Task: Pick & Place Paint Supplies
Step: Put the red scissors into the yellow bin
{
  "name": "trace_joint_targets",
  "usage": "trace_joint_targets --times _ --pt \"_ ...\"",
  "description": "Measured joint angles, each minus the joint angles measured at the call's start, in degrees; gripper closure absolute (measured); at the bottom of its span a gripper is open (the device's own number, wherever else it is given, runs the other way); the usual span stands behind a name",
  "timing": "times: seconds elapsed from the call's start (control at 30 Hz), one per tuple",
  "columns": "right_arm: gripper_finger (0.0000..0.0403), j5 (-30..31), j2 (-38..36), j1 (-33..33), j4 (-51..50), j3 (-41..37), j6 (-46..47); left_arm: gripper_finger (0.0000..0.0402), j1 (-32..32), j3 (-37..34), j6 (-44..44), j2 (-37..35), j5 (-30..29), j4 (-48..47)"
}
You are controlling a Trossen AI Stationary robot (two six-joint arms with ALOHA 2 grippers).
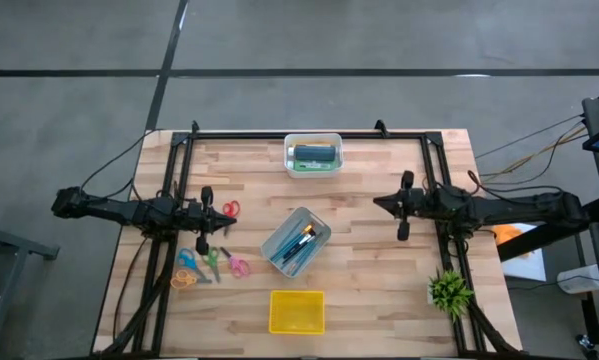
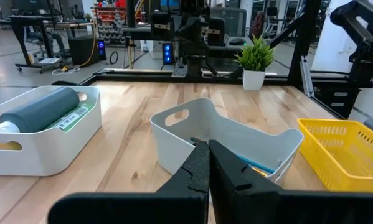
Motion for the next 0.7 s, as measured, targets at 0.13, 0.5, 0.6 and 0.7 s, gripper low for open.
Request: trace_joint_targets --times 0.13,0.5,0.6,0.7 --pt "0.0388 -0.02 -2.61 0.00 -6.82 1.22 -1.19 0.0401 0.00 0.00 0.00 0.00 0.00 0.00" --pt "0.0388 -0.08 -7.65 0.00 -6.98 -0.07 -3.05 0.0401 -0.02 -0.01 0.00 0.00 0.00 0.00" --pt "0.0388 -0.79 -8.22 -0.02 -0.70 -2.75 -4.88 0.0401 0.00 0.00 -0.02 0.00 0.00 -0.01" --pt "0.0388 -3.41 -8.69 0.00 3.29 -4.50 -7.54 0.0401 0.00 -0.02 0.00 -0.01 0.00 -0.01"
